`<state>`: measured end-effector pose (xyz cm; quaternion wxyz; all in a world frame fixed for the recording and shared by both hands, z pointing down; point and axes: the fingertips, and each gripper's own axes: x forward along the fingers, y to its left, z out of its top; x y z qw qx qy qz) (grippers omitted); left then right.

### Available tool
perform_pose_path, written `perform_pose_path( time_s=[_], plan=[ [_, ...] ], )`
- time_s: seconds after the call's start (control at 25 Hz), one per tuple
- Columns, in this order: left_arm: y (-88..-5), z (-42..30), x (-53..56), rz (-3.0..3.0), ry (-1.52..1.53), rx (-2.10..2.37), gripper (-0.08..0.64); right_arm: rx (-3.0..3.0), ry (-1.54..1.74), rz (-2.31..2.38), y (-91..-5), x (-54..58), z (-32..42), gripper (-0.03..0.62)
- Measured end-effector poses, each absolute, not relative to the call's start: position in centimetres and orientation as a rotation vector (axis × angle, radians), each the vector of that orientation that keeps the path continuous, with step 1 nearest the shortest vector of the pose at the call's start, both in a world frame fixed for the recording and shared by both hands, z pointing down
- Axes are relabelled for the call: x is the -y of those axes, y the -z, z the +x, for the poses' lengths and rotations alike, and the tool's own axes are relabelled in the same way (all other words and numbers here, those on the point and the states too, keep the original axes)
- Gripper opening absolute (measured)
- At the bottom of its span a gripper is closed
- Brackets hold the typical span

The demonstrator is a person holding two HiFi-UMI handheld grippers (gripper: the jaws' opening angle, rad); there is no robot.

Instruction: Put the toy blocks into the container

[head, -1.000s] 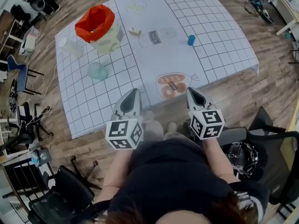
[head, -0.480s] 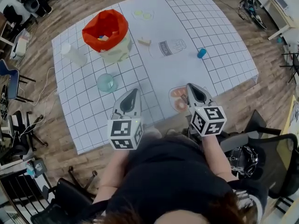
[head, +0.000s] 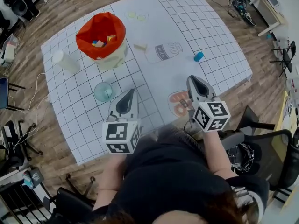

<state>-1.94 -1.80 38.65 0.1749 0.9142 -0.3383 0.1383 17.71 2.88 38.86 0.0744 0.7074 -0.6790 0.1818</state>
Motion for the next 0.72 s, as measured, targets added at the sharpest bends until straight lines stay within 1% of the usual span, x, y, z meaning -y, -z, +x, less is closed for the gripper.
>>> perform_pose_path(
  time_s=[0.12, 0.28, 0.52, 0.72],
  plan=[
    [-38.6, -1.2, 2.9, 2.587, -0.384, 0.971, 0.028, 2.027, -0.497, 2.129, -38.7, -1.2, 19.6, 0.064],
    [-38.5, 0.2, 3.9, 2.566, -0.372, 0.984, 0.028, 2.015, -0.467, 2.124, -38.8, 0.6, 22.3, 0.093],
    [-39.0, 4.0, 6.1, 2.567, -0.392, 1.003, 0.028, 1.983, -0.462, 2.126, -40.1, 2.7, 26.6, 0.16],
    [-40.4, 6.8, 7.2, 2.548, -0.39, 0.976, 0.028, 1.933, -0.467, 2.113, -42.3, 3.7, 30.1, 0.176]
  ],
)
